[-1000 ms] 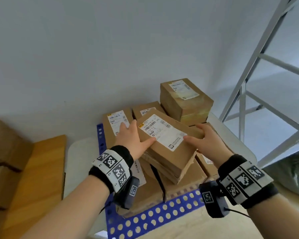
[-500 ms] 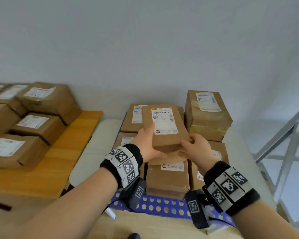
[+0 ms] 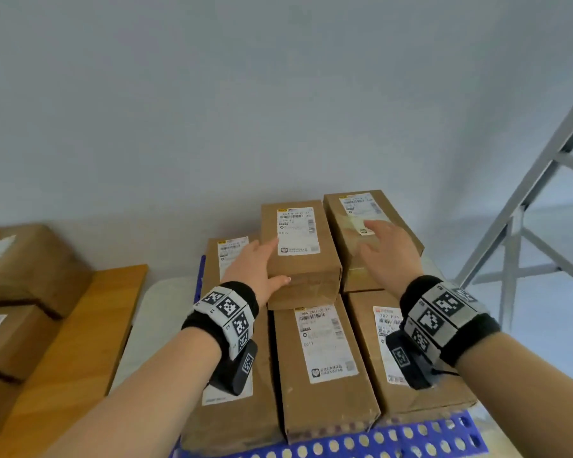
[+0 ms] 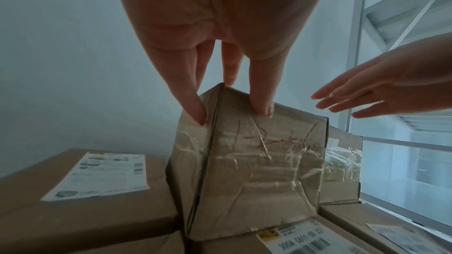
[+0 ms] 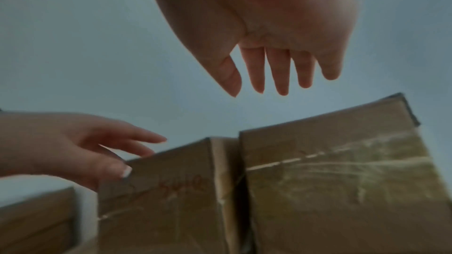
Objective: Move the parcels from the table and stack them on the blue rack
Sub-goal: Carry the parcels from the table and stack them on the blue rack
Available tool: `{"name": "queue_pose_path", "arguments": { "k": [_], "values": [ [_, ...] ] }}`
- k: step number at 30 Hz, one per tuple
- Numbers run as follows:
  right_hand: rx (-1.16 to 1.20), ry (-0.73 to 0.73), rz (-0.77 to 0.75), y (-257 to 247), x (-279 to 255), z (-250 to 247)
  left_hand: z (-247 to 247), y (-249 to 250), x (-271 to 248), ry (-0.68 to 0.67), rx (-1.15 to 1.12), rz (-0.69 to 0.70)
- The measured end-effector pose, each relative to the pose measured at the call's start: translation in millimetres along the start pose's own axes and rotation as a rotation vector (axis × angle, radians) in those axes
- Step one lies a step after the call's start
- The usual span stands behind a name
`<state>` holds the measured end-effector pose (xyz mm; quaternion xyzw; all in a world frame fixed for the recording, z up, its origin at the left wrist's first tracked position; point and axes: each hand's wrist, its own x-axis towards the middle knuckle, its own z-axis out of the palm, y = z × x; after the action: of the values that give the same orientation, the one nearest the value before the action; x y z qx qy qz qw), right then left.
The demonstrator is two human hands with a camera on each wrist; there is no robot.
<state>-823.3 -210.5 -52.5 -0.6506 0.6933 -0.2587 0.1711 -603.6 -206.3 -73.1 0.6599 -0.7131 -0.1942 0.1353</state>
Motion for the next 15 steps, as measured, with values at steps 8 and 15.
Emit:
{"name": "queue_pose_path", "arguments": {
  "k": [8, 15],
  "values": [
    [-0.338, -0.126, 0.107, 15, 23, 23, 4, -4, 25, 0.0, 0.047, 0.087],
    [-0.284, -0.055, 0.085, 26, 22, 23, 8, 11, 33, 0.051, 0.237, 0.104]
  ]
}}
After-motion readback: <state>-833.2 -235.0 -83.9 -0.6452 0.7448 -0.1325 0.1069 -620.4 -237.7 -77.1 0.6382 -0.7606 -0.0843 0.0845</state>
